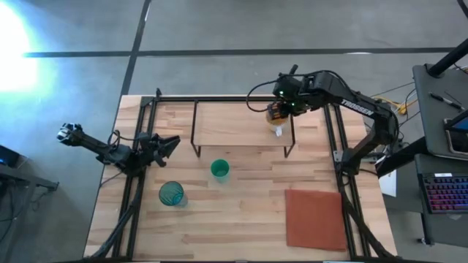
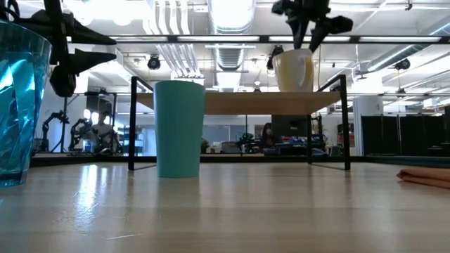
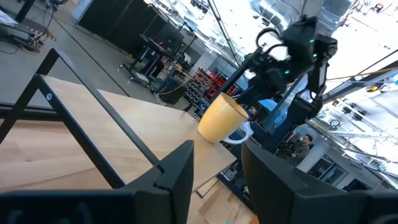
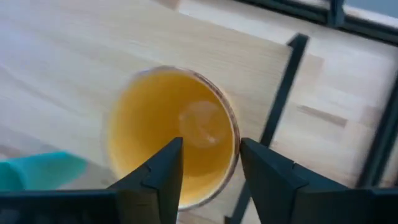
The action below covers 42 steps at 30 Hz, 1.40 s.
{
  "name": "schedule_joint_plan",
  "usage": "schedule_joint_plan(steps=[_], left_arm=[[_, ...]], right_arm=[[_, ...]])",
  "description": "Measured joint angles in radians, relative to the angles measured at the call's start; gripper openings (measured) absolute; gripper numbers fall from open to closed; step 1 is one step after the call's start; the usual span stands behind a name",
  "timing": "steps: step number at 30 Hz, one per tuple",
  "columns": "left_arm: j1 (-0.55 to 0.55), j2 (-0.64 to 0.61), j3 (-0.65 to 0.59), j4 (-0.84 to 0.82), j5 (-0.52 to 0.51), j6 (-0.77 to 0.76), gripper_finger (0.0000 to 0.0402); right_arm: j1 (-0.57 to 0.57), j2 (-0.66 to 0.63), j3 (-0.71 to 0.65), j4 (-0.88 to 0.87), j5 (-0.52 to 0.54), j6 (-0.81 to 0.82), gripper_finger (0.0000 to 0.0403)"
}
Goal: Stack small to large cups/mugs on shelf
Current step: Put the yellow mug on the shelf, then put the light blue cup on the shelf
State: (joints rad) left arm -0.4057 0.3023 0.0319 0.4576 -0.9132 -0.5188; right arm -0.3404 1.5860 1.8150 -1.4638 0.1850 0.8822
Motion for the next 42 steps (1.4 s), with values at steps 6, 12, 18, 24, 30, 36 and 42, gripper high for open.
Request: schedule_joint_plan(steps=[6, 12, 18, 24, 30, 36, 42], left_arm=[[0.0, 0.001, 0.0, 0.005, 0.0, -0.001, 0.0121], [0.0, 0.0, 0.0, 0.005, 0.021, -0.002, 0.0121], [0.0, -0.003, 0.0, 0.005, 0.023, -0.002, 0.0121], [0.0, -0.011, 0.007, 0.016, 0.024, -0.002, 0.0121], [0.0, -0.01, 0.007, 0.014, 0.024, 0.0, 0.0121], [0.0, -0.01, 0.007, 0.023, 0.013, 0.001, 0.0121], [0.0, -0.011, 0.007, 0.033, -0.03, 0.002, 0.0121]], right_arm=[[0.036, -0.001, 0.125, 0.001, 0.073, -0.009, 0.0169], [0.037, -0.001, 0.24, 0.002, 0.131, -0.06, 0.0173], [0.041, -0.002, 0.279, -0.027, 0.122, -0.064, 0.0174], [0.049, -0.002, 0.276, -0.109, 0.13, -0.079, 0.0172], [0.059, -0.007, 0.291, -0.107, 0.13, -0.079, 0.0173], [0.085, -0.011, 0.319, -0.103, 0.131, -0.146, 0.0171], [0.136, -0.014, 0.341, -0.106, 0.121, -0.186, 0.0171]])
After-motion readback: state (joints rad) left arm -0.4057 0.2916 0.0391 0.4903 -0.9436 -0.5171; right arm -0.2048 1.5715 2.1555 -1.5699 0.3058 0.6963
